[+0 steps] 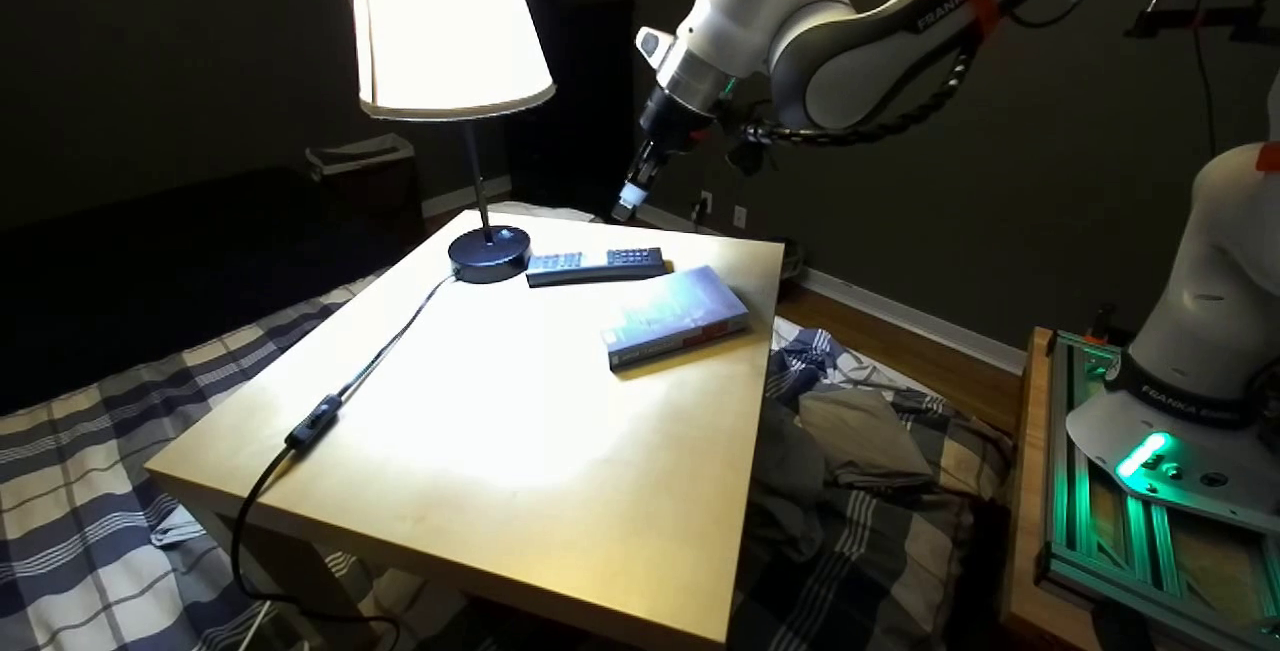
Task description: Press a button on the remote
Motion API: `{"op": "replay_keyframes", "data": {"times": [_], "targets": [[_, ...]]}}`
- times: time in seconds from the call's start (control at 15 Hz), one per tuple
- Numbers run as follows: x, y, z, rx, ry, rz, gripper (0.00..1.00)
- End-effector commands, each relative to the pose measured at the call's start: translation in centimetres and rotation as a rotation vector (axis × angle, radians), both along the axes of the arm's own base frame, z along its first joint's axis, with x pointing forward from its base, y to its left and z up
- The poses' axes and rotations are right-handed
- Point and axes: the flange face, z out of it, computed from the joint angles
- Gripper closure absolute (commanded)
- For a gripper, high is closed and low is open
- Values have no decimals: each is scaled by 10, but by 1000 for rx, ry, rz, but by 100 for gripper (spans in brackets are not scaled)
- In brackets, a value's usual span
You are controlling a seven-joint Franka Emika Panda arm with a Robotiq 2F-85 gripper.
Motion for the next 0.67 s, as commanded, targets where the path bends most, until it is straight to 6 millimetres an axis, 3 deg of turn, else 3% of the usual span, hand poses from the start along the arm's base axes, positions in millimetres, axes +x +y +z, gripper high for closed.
{"op": "replay_keyframes", "data": {"times": [0.0, 0.6], "targets": [[9, -2, -17, -10, -5, 19, 100], [7, -2, -22, 0, 24, 21, 99]]}}
